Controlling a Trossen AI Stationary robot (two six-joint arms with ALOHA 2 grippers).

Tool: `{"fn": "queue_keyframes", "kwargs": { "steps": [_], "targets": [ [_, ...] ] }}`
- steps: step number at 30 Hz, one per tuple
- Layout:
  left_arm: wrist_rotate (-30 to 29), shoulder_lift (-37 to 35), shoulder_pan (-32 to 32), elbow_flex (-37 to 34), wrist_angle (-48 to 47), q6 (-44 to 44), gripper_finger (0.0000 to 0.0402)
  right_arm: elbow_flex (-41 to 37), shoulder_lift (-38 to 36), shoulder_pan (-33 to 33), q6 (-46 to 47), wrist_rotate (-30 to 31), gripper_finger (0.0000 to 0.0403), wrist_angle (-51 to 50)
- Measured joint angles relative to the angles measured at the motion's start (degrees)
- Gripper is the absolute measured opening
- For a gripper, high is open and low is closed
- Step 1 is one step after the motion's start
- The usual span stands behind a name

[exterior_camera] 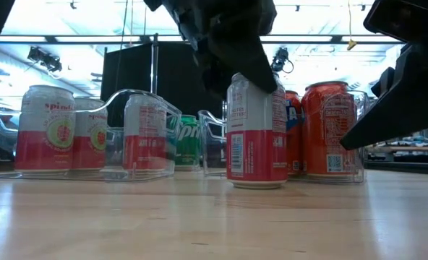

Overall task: Sort soda cans
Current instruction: Put the pink white soda can into the bottom left transparent bin

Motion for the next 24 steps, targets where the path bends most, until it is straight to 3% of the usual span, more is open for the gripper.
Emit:
{"fn": "queue_keyframes", "kwargs": {
  "steps": [2,7,17,24],
  "targets": [
    [-0.1,0.6,0.0,0.0,-0.5,-1.1,0.0374,0.0,0.0,0.0,0.0,0.0,0.0001,0.0],
    [-0.6,0.7,0.0,0.0,0.4,-1.4,0.0288,0.0,0.0,0.0,0.0,0.0,0.0001,0.0],
    [-1.3,-4.2,-0.5,4.6,-10.6,-0.9,0.0287,0.0,0.0,0.0,0.0,0.0,0.0,0.0],
    [-13.7,-13.7,-4.1,4.0,-21.4,-7.9,0.0287,0.0,0.0,0.0,0.0,0.0,0.0,0.0]
  ]
}}
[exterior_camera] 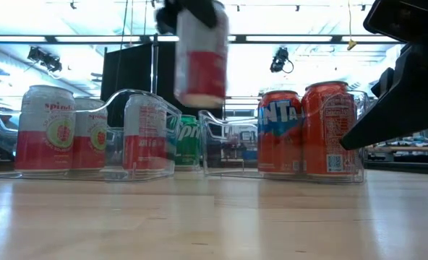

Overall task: Sort soda cans
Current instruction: Put the pink white soda can into the bottom left transparent bin

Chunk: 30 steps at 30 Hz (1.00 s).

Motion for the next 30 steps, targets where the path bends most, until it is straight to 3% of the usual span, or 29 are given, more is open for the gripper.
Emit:
{"fn": "queue_keyframes", "kwargs": {
  "steps": [6,14,19,30],
  "targets": [
    [-9.7,-5.9,-4.4,-0.3,-10.8,-10.7,0.0287,0.0,0.0,0.0,0.0,0.0,0.0,0.1],
    [-16.6,-6.9,-9.6,-0.8,-24.6,-29.4,0.0287,0.0,0.0,0.0,0.0,0.0,0.0,0.4],
    [-17.8,-7.4,-11.0,-6.6,-21.5,-33.5,0.0287,0.0,0.0,0.0,0.0,0.0,0.0,0.5],
    [-17.9,-10.1,-10.6,-20.4,-4.8,-38.0,0.0287,0.0,0.0,0.0,0.0,0.0,0.0,1.0]
  ]
}}
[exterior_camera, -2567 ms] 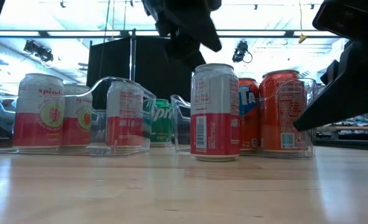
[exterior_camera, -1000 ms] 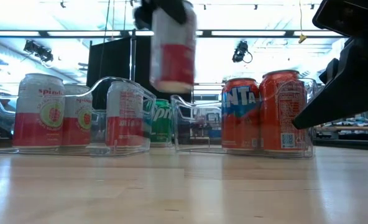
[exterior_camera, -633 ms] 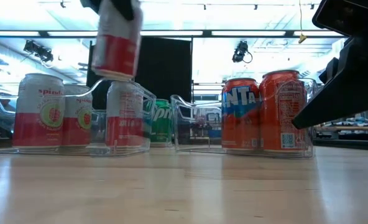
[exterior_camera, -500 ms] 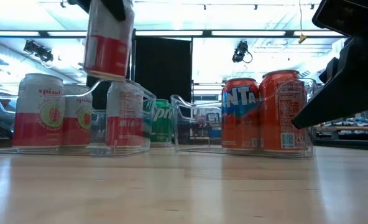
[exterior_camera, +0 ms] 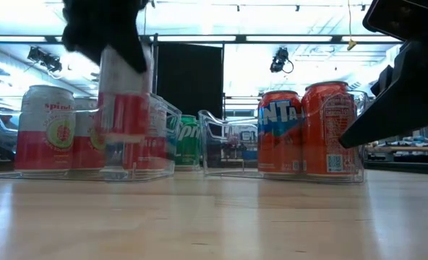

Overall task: Sort soda cans
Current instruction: Put the pink white soda can into the bottom left transparent bin

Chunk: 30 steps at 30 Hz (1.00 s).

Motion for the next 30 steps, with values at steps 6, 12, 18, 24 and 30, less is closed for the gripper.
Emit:
{"fn": "queue_keyframes", "kwargs": {
  "steps": [6,12,18,24,30],
  "targets": [
    [0.0,0.0,0.1,-4.9,5.7,-1.2,0.0287,0.0,0.0,0.0,-0.1,0.0,0.0,0.3],
    [0.2,0.0,0.1,-7.2,8.5,-1.4,0.0287,0.0,0.0,0.0,0.0,0.0,0.0,0.7],
    [0.8,-0.2,0.1,-10.4,11.2,-3.3,0.0287,0.0,0.0,0.0,0.1,0.0,0.0,0.9],
    [0.8,-0.2,0.2,-11.2,12.2,-1.4,0.0287,0.0,0.0,0.0,0.1,0.0,0.0,1.2],
    [2.3,0.0,0.2,-10.2,12.2,3.9,0.0299,0.0,0.0,-0.1,0.1,-0.3,0.0,1.9]
  ]
}}
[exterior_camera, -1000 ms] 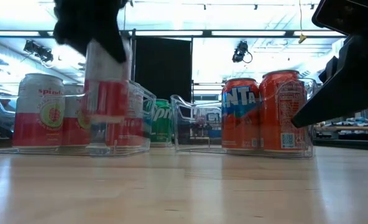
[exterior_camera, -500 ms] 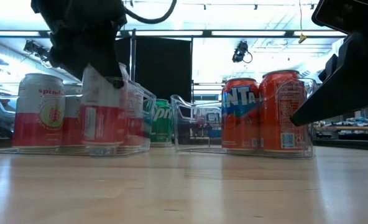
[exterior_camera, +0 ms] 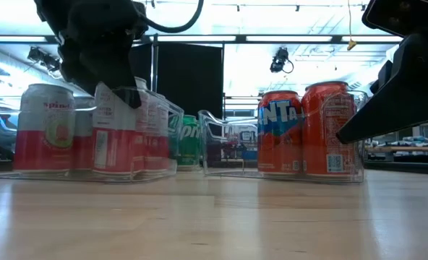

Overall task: Sort soda cans
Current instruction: Put the pink white soda can into the bottom left transparent bin, then adjust the transparent bin from center to the top right

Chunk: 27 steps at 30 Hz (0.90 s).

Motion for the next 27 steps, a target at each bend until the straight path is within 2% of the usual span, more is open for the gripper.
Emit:
{"fn": "queue_keyframes", "kwargs": {
  "steps": [3,4,12,23,27],
  "targets": [
    [0.8,0.0,0.0,0.6,-0.2,2.7,0.0369,0.0,0.0,-0.2,0.0,-1.1,0.0,0.2],
    [1.0,0.0,0.0,0.8,-0.1,3.1,0.0379,0.0,0.0,-0.4,0.0,-1.5,0.0,0.2],
    [1.9,0.1,0.0,2.3,-0.5,5.6,0.0316,0.0,0.0,-1.2,-0.1,-2.6,0.0001,0.4],
    [1.8,0.1,0.7,2.8,-2.9,7.6,0.0324,0.1,0.0,-1.5,-0.2,-2.7,0.0004,0.6],
    [1.8,0.1,1.6,3.6,-3.3,10.8,0.0324,0.1,0.0,-1.7,-0.2,-2.7,0.0009,0.6]
  ]
}}
